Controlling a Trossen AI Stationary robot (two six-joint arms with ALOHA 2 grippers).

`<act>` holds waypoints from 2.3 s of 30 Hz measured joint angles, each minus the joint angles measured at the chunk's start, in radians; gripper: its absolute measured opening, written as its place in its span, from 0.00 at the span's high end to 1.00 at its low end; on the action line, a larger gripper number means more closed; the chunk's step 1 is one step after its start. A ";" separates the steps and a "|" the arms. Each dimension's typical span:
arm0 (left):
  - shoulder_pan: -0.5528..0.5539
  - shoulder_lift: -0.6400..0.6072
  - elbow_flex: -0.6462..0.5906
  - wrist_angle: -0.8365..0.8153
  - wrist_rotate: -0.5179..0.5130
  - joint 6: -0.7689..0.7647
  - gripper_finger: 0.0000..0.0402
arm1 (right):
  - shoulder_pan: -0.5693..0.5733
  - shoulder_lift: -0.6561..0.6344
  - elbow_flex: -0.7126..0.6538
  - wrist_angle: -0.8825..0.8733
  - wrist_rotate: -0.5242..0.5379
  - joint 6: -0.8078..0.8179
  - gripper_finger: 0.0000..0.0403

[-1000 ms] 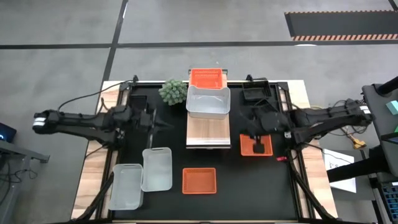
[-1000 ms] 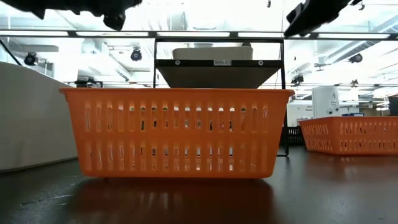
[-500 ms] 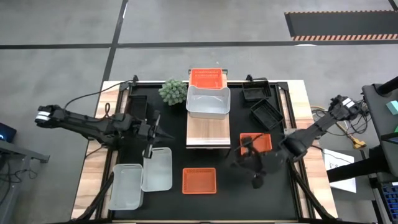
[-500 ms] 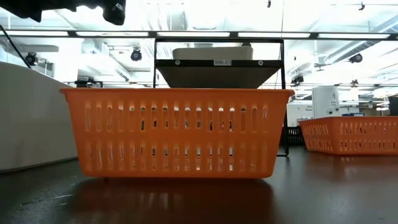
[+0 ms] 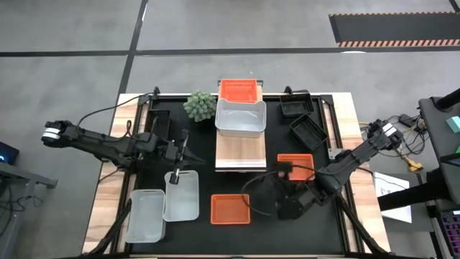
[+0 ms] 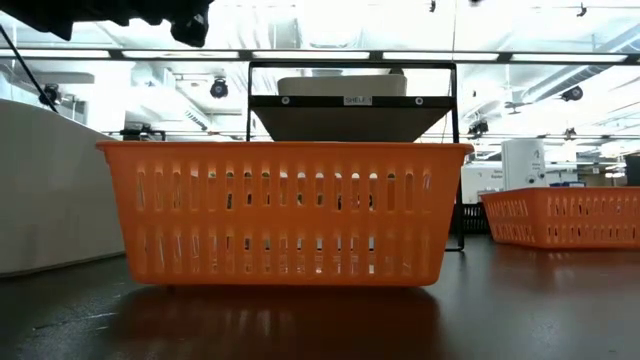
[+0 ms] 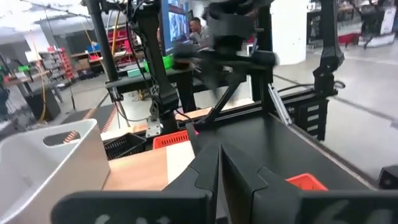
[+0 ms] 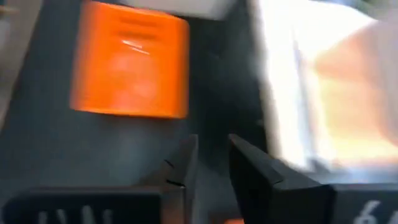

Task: Stack baskets on shelf by color
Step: Put the bottom right black bin on the shelf

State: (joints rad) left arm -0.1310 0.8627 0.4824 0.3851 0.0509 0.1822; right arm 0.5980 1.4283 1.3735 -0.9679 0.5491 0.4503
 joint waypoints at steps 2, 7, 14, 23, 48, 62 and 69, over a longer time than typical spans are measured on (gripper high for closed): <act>0.000 -0.004 0.000 -0.004 0.000 0.035 1.00 | -0.010 0.008 0.038 -0.178 0.085 0.123 0.74; 0.000 -0.021 0.001 -0.002 -0.001 0.108 1.00 | -0.061 -0.027 0.043 -0.543 0.222 0.469 0.66; 0.000 -0.037 0.001 -0.001 -0.005 0.246 1.00 | -0.210 -0.143 -0.072 -0.553 0.260 0.624 0.65; 0.001 -0.056 0.001 -0.001 -0.063 0.349 1.00 | -0.403 -0.273 -0.261 -0.389 0.087 0.522 0.72; 0.001 -0.065 0.001 0.000 -0.091 0.405 1.00 | -0.554 -0.359 -0.438 -0.231 -0.146 0.690 0.62; 0.001 -0.066 0.001 -0.001 -0.094 0.405 1.00 | -0.746 -0.363 -0.453 -0.205 -0.167 0.464 0.62; 0.001 -0.065 0.001 -0.002 -0.094 0.403 1.00 | -0.763 -0.348 -0.473 -0.175 -0.159 0.426 0.62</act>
State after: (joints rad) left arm -0.1303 0.7975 0.4835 0.3832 -0.0433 0.5854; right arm -0.1648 1.0799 0.9010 -1.1434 0.3906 0.8759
